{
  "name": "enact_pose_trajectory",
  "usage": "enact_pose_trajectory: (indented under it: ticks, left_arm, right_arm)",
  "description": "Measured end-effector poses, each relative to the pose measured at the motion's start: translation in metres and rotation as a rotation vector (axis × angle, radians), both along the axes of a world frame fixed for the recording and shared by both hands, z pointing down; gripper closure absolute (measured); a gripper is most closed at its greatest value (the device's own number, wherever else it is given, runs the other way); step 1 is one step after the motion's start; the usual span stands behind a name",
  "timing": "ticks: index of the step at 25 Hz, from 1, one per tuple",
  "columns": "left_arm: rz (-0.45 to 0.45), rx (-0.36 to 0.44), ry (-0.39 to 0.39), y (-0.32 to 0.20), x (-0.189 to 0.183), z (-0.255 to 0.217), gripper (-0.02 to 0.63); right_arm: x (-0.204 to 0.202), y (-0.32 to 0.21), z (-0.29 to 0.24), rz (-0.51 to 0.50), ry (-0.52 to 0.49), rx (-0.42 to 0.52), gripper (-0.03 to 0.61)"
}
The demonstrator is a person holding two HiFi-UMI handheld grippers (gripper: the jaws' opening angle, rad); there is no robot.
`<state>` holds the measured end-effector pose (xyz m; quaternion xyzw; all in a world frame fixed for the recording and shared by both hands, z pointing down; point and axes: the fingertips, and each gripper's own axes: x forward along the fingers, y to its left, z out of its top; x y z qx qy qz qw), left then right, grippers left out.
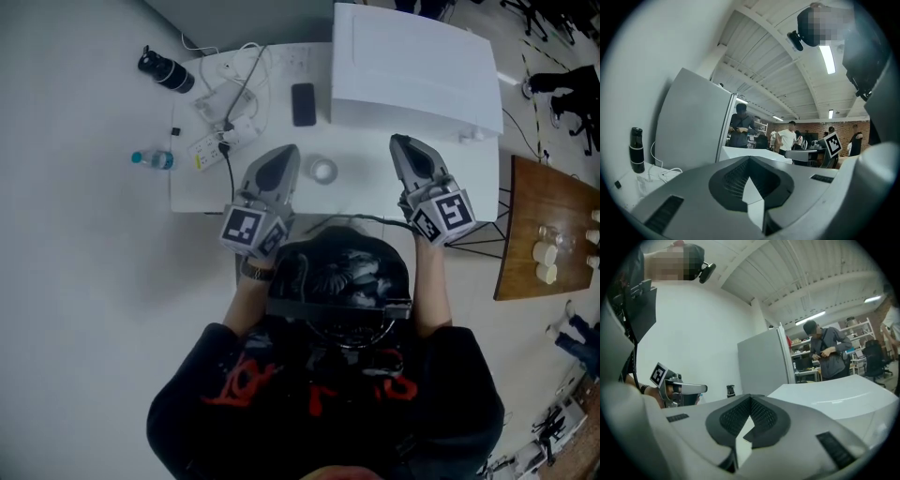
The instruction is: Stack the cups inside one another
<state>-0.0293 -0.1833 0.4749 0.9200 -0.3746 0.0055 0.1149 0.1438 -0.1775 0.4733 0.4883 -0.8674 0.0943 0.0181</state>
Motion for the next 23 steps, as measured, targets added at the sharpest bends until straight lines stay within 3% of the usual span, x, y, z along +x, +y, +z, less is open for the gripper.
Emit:
enact_pose_trajectory:
  ticks: [8,23]
  left_arm:
    - [0.033,-0.016,-0.001,0.006,0.014,0.0,0.611]
    - [0.003,-0.054,0.009,0.008,0.014,0.009,0.612]
  right_arm:
    - [0.006,0.005,0.0,0.025,-0.013,-0.005,0.575]
    - [-0.006,-0.001,-0.003,-0.028,-0.055,-0.019,0.575]
